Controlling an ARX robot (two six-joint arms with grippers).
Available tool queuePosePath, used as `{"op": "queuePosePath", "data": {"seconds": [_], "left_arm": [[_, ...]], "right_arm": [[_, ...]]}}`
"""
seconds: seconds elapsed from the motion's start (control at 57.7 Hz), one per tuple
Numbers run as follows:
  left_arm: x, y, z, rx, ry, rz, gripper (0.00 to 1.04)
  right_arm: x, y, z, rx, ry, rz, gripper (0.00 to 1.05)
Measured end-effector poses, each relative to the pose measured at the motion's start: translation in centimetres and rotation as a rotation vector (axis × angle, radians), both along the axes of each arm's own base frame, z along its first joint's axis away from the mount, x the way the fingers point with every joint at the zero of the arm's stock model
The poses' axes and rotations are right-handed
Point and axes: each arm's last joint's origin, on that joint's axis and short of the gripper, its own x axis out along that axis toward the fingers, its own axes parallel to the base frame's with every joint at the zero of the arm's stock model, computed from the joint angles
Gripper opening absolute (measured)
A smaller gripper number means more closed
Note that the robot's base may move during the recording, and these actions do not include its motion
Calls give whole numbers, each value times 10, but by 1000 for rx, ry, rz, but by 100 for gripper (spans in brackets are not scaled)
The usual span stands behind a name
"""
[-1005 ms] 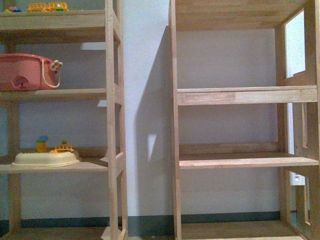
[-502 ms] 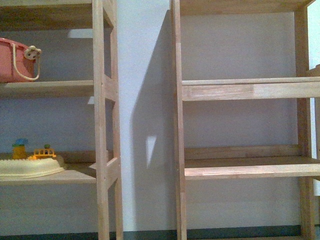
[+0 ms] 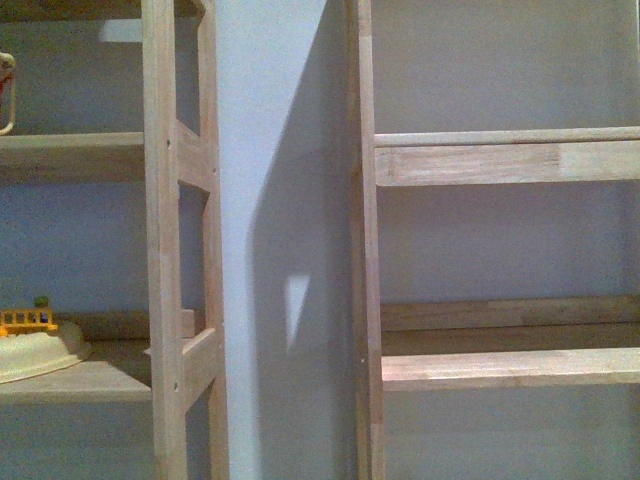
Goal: Put away toys
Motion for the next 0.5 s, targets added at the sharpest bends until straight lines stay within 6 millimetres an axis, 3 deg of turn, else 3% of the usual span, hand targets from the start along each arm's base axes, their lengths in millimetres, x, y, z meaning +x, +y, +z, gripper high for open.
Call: {"op": "queuePosePath", "data": {"seconds": [0.502], "left_arm": [[0,0,0,0,0,0,98]], "right_arm": [[0,0,0,0,0,0,7]]}}
